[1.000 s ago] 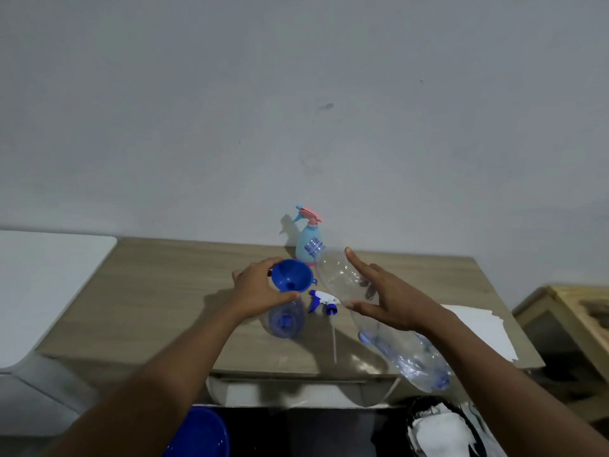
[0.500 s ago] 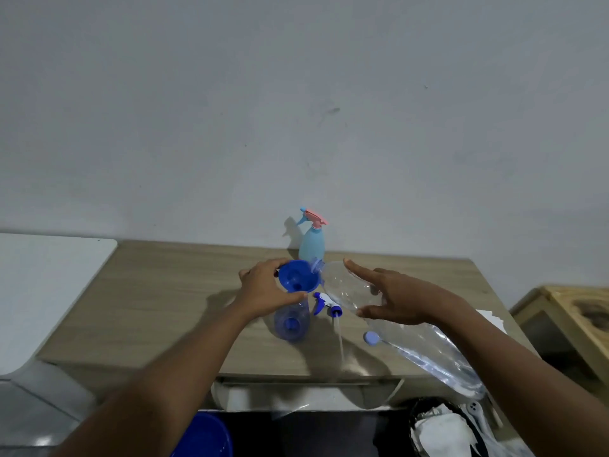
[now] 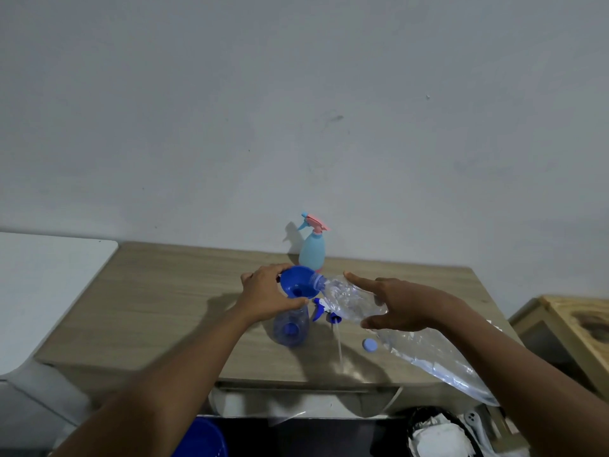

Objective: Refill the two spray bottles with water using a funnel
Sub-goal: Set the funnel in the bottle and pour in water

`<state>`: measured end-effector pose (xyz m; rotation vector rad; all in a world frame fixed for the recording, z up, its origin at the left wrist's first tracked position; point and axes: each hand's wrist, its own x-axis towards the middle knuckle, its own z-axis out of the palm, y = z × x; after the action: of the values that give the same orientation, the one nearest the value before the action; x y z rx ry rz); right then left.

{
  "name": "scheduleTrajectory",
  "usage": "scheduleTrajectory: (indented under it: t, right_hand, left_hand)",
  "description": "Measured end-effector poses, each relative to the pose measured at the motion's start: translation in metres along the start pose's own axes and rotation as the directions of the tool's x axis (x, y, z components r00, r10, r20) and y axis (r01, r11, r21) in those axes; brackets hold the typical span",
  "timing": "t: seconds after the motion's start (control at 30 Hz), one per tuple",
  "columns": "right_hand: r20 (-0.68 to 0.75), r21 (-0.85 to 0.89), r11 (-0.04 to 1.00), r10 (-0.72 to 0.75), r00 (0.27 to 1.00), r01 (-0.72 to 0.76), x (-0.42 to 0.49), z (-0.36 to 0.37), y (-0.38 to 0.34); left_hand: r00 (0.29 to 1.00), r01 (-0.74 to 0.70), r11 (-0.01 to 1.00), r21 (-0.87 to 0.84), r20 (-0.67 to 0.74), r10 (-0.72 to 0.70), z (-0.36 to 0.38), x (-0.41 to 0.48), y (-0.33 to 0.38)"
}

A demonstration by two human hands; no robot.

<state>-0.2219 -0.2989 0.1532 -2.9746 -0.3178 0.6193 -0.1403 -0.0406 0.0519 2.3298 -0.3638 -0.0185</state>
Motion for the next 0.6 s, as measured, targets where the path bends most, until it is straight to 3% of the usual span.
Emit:
scheduleTrajectory:
  t: [0.6]
  right_hand:
    - [-0.087,0.081,0.994,-0.064,0.994,0.071,0.008,0.022,0.025]
  left_hand:
    - [1.000,-0.024,1.000,-0.005,0.009,0.024,-0.002,-0.001,0.001]
